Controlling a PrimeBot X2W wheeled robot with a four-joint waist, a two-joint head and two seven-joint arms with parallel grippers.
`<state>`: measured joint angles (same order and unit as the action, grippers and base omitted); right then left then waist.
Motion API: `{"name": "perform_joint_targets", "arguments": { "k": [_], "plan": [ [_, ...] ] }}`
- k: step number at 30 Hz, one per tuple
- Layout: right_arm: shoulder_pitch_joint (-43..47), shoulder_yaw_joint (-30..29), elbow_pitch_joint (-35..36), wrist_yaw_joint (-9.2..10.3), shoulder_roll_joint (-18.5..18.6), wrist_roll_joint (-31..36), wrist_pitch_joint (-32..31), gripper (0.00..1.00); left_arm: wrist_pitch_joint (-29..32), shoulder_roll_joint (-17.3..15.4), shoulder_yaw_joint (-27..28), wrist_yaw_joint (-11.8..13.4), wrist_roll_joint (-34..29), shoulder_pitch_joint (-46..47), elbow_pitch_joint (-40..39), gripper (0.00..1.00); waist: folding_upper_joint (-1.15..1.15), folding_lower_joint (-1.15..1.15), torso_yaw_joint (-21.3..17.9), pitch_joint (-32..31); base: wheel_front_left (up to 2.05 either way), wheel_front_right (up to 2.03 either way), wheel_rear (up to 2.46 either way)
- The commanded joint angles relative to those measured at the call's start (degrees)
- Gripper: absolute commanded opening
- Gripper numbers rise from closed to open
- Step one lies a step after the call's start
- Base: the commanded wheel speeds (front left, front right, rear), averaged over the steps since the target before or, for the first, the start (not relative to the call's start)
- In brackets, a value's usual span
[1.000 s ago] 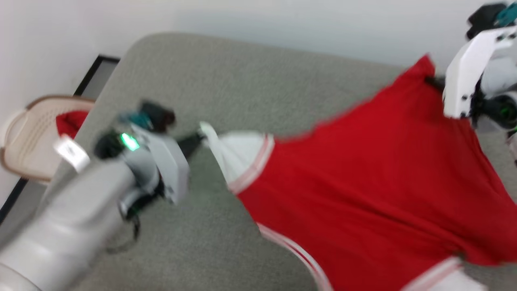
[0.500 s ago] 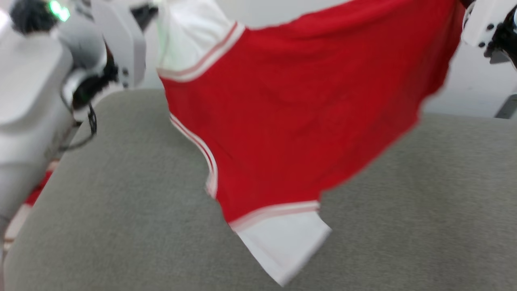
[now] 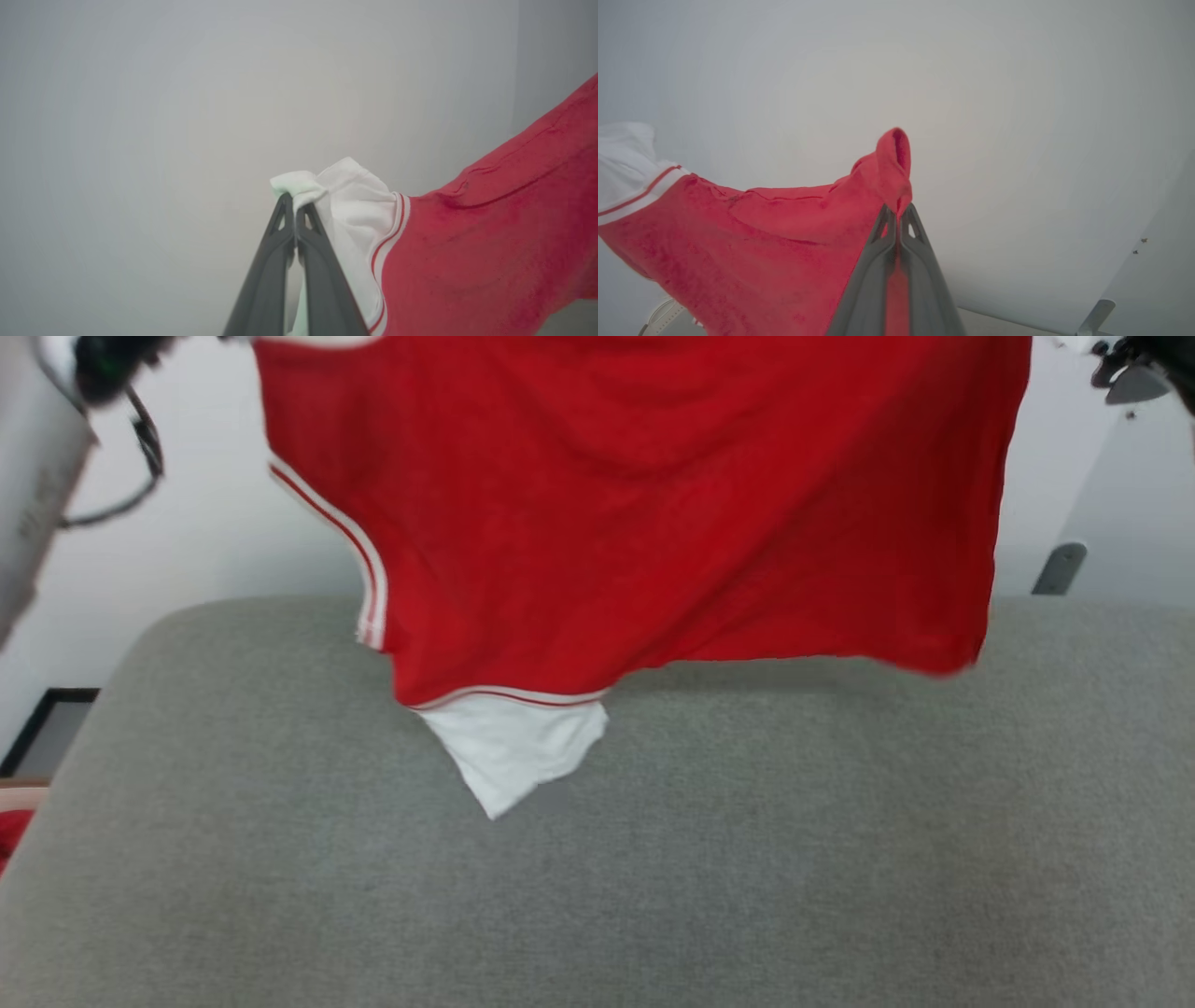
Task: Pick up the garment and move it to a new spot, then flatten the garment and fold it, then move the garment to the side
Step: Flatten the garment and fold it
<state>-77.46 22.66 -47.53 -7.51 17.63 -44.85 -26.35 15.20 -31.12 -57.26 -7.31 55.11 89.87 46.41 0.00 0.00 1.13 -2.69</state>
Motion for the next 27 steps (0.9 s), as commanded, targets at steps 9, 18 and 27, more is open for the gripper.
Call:
{"name": "perform_joint_targets", "arguments": {
  "k": [9, 18, 27],
  "plan": [
    [-3.94, -5.35, 3.01, 0.04, 0.75, 4.43, 0.63, 0.0, -0.92, -1.21, -1.03, -0.09, -3.31, 8.93, 1.03, 0.0, 0.0, 0.0, -4.23, 13.43, 0.0, 0.0, 0.0],
    [-12.17, -10.15, -2.49, 0.05, -3.7, 21.37, 28.09, 0.0, -18.15, 1.75, -0.31, 4.52, -12.88, 24.95, 6.47, 0.0, 0.0, 0.0, -7.83, 31.78, 0.0, 0.0, 0.0],
    [-17.52, -11.81, -9.35, 0.05, -4.35, 34.34, 41.1, 0.0, -29.92, 6.79, 2.69, 2.73, -14.21, 32.32, 9.13, 0.0, 0.0, 0.0, -4.23, 46.42, 0.0, 0.0, 0.0]
  ]
}}
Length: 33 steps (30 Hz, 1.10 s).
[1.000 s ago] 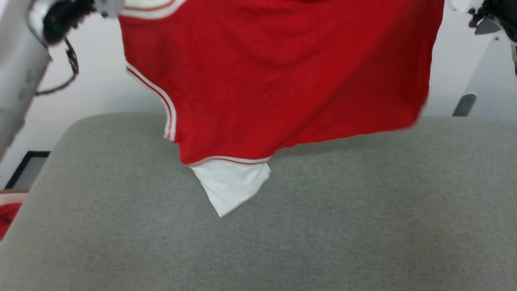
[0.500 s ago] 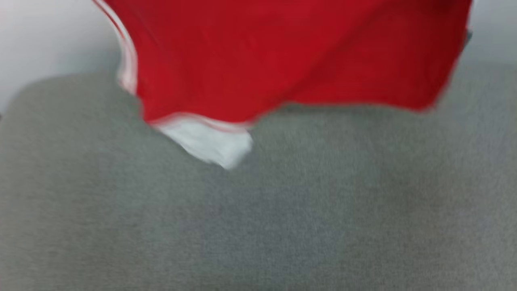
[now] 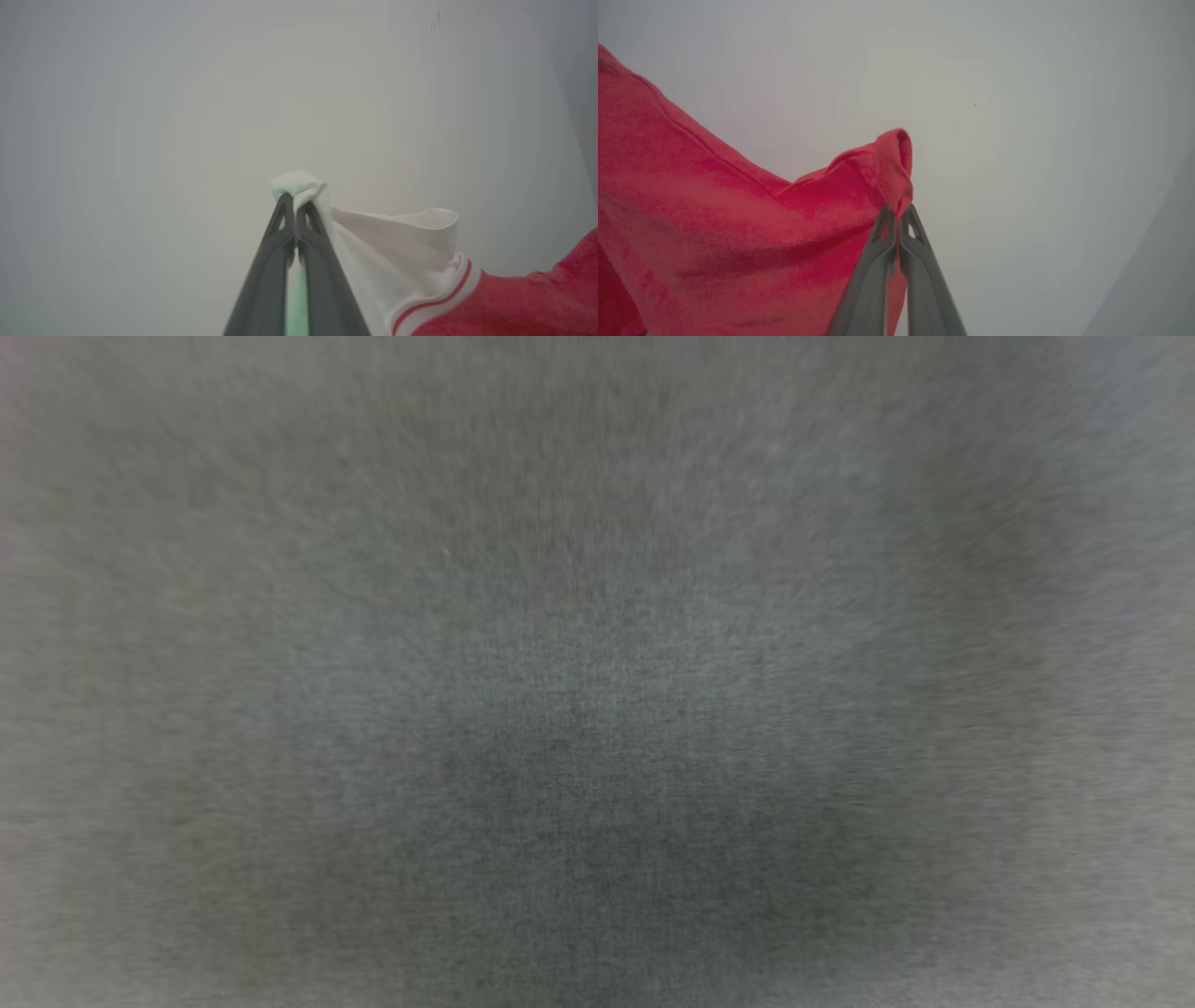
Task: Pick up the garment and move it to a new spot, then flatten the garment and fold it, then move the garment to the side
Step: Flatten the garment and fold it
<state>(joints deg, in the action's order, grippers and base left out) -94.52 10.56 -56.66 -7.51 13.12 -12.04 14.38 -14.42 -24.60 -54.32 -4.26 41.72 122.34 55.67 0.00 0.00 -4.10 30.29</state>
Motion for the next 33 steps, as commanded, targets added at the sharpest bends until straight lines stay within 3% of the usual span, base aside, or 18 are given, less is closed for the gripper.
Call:
{"name": "perform_joint_targets", "arguments": {
  "k": [1, 6, 11, 18, 24, 33],
  "plan": [
    [0.23, 0.14, -1.1, 0.05, -0.19, 1.89, 0.48, 0.0, -0.57, 0.48, 0.53, -0.52, -0.21, -1.51, -0.07, 0.0, 0.0, 0.0, 1.36, 14.41, 0.0, 0.0, 0.0],
    [3.28, -0.53, -4.33, 0.05, -1.65, 3.41, 0.78, 0.0, -0.78, -0.21, 4.2, -0.96, -1.15, -8.37, -2.64, 0.0, 0.0, 0.0, 2.81, 16.53, 0.0, 0.0, 0.0],
    [6.21, 1.58, -5.45, 0.05, -1.77, 0.14, 0.81, 0.0, -0.81, -0.71, 6.65, -2.18, -1.5, -15.65, -3.91, 0.0, 0.0, 0.0, 4.75, 14.1, 0.0, 0.0, 0.0],
    [11.49, 9.99, -3.68, 0.04, 1.25, -11.12, -3.93, 0.0, 1.65, -0.29, 1.23, -3.2, 3.6, -24.8, -6.86, 0.0, 0.0, 0.0, 8.34, 5.08, 0.0, 0.0, 0.0],
    [22.04, 19.22, 6.85, 0.05, 8.76, -24.89, -11.25, 0.0, 10.03, -6.87, -7.0, -3.19, 13.49, -34.67, -18.46, 0.0, 0.0, 0.0, 9.83, -4.09, 0.0, 0.0, 0.0],
    [40.69, 24.47, 21.35, 0.04, 20.89, -39.58, -17.89, 0.0, 16.71, -18.57, -13.64, -2.74, 23.04, -52.04, -34.28, 0.0, 0.0, 0.0, 11.27, -13.98, 0.0, 0.0, 0.0]
  ]
}}
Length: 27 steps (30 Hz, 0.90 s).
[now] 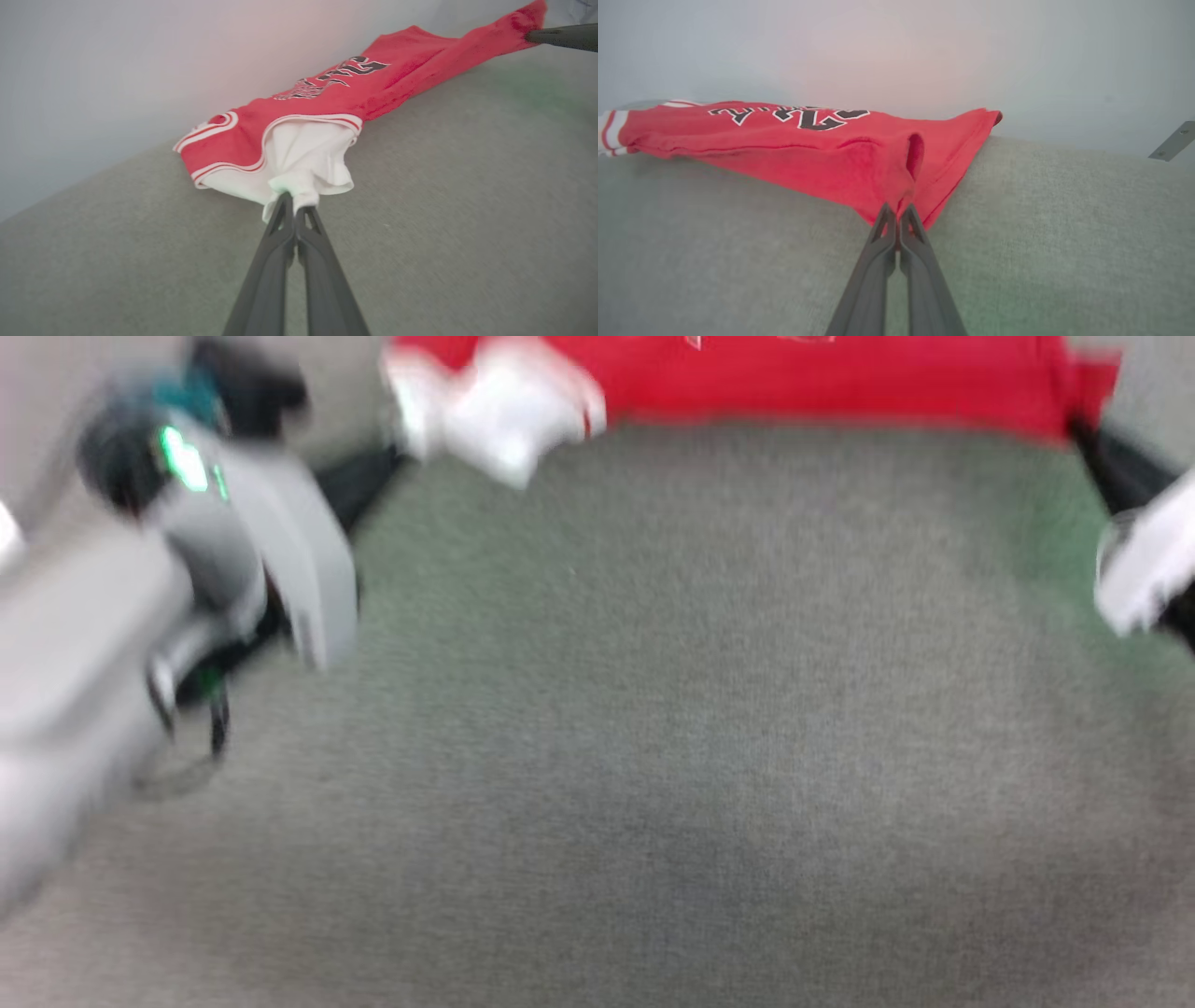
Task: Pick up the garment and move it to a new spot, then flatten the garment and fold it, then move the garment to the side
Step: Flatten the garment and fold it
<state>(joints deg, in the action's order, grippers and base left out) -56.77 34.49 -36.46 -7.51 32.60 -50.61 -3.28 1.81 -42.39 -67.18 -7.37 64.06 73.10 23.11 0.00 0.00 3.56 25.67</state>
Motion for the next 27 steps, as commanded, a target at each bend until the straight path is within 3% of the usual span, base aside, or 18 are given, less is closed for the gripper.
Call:
{"name": "perform_joint_targets", "arguments": {
  "k": [1, 7, 8, 16, 23, 27],
  "plan": [
    [5.2, 0.93, 2.47, 0.05, 2.53, -1.86, -0.6, 0.0, 0.58, -2.01, -1.21, 1.05, 1.56, -5.07, -3.59, 0.0, 0.0, 0.0, 3.72, -10.28, 0.0, 0.0, 0.0],
    [18.26, 2.67, 10.17, 0.04, 8.11, -6.54, -1.99, 0.0, 1.08, -8.02, -3.66, 7.19, 5.71, -18.62, -15.1, 0.0, 0.0, 0.0, 4.46, -14.49, 0.0, 0.0, 0.0],
    [18.26, 2.67, 10.17, 0.04, 8.11, -6.54, -1.99, 0.0, 1.08, -8.02, -3.66, 7.19, 5.71, -18.62, -15.1, 0.0, 0.0, 0.0, 4.46, -14.49, 0.0, 0.0, 0.0],
    [34.09, 4.77, 19.86, 0.04, 13.98, -10.21, -3.74, 0.0, -0.98, -13.62, -5.36, 17.0, 10.11, -35.54, -28.4, 0.0, 0.0, 0.0, 4.46, -18.01, 0.0, 0.0, 0.0],
    [47.43, 3.65, 25.99, 0.05, 17.86, -13.59, -3.85, 0.0, -2.78, -16.35, -5.82, 24.48, 13.5, -47.41, -36.24, 0.0, 0.0, 0.0, 4.28, -19.68, 0.0, 0.0, 0.0],
    [53.41, 2.1, 27.88, 0.05, 18.6, -15.35, -3.65, 0.0, -4.18, -16.89, -5.9, 26.8, 13.65, -50.87, -38.92, 0.0, 0.0, 0.0, 3.91, -19.84, 0.0, 0.0, 0.0]
  ]
}}
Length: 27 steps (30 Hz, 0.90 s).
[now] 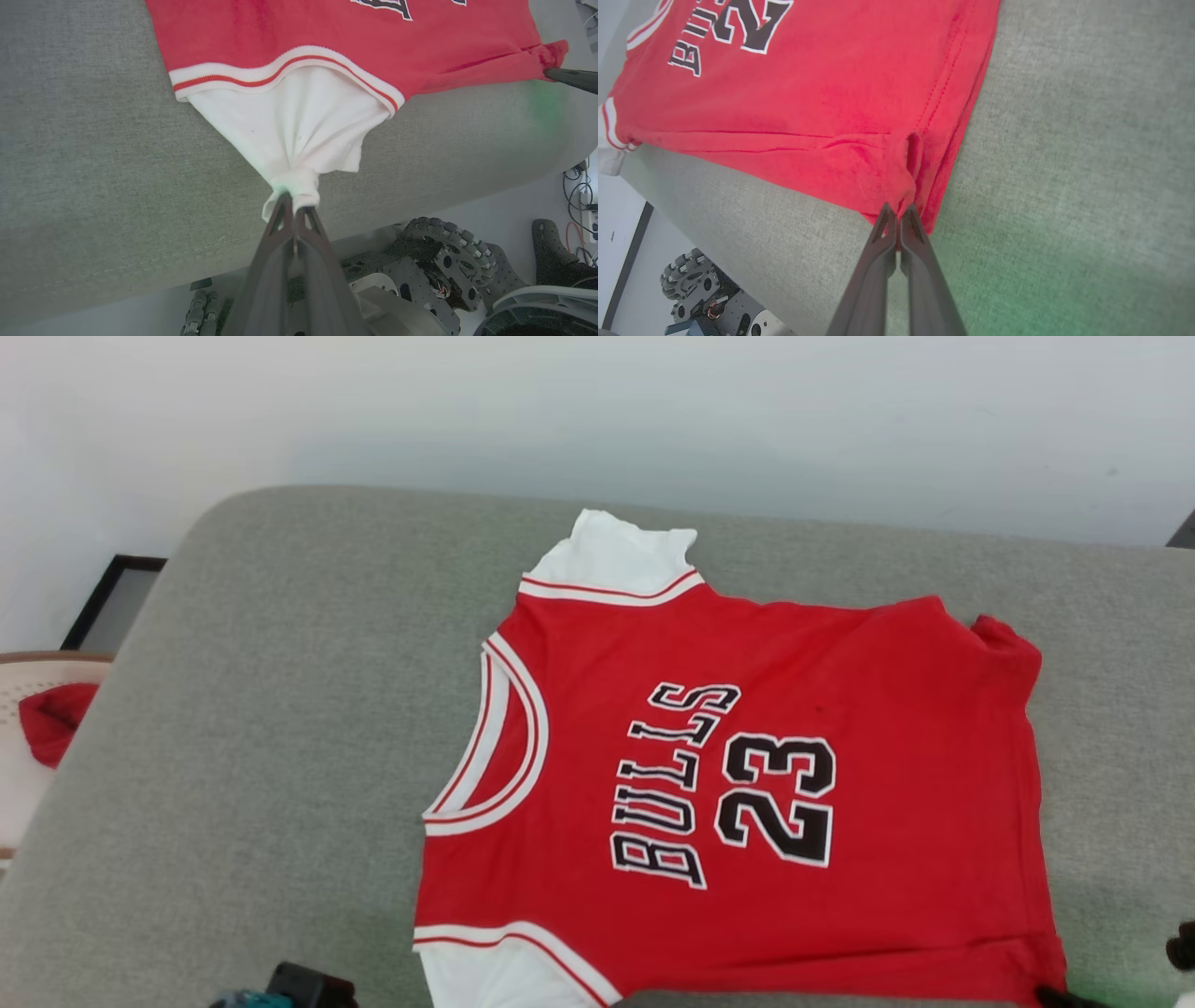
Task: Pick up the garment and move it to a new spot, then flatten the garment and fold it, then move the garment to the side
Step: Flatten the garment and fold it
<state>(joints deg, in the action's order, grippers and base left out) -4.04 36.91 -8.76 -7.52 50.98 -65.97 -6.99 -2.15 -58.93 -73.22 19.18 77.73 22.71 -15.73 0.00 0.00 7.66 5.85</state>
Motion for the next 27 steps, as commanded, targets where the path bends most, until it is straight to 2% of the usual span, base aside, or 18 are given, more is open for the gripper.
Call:
{"name": "perform_joint_targets", "arguments": {
  "k": [1, 8, 12, 16, 19, 23, 27],
  "plan": [
    [1.64, -0.74, 0.78, 0.06, 0.62, -0.26, -0.25, 0.0, -0.47, -0.72, 0.2, 0.77, 0.01, -0.67, -0.8, 0.0, 0.0, 0.0, -0.41, 0.09, 0.0, 0.0, 0.0],
    [2.13, -5.99, 5.19, 0.06, 0.49, -1.13, -1.1, 0.0, 0.87, -5.57, 2.58, 3.91, -5.69, 5.61, -5.88, 0.0, 0.0, 0.0, -3.13, 1.53, 0.0, 0.0, 0.0],
    [-1.63, -9.01, 6.18, 0.06, -1.01, 0.72, -2.94, 0.0, 4.87, -7.51, 4.41, 2.28, -10.4, 12.79, -6.22, 0.0, 0.0, 0.0, -5.09, 3.14, 0.0, 0.0, 0.0],
    [-6.89, -11.42, 5.24, 0.06, -3.99, 4.14, -5.6, 0.0, 9.35, -6.17, 5.93, -2.09, -13.94, 20.3, -2.49, 0.0, 0.0, 0.0, -6.61, 5.22, 0.0, 0.0, 0.0],
    [-11.43, -12.5, 3.45, 0.06, -6.73, 6.94, -8.12, 0.0, 12.16, -3.6, 6.39, -6.14, -15.78, 25.29, 2.66, 0.0, 0.0, 0.0, -7.35, 7.01, 0.0, 0.0, 0.0],
    [-16.34, -12.61, 0.46, 0.05, -10.75, 10.42, -11.23, 0.0, 15.3, 1.36, 5.87, -11.48, -16.52, 29.96, 11.25, 0.0, 0.0, 0.0, -8.02, 9.23, 0.0, 0.0, 0.0],
    [-19.61, -11.7, -2.83, 0.05, -13.94, 12.86, -14.27, 0.0, 17.29, 6.13, 4.98, -15.75, -15.44, 32.13, 20.15, 0.0, 0.0, 0.0, -8.23, 10.79, 0.0, 0.0, 0.0]
  ]
}}
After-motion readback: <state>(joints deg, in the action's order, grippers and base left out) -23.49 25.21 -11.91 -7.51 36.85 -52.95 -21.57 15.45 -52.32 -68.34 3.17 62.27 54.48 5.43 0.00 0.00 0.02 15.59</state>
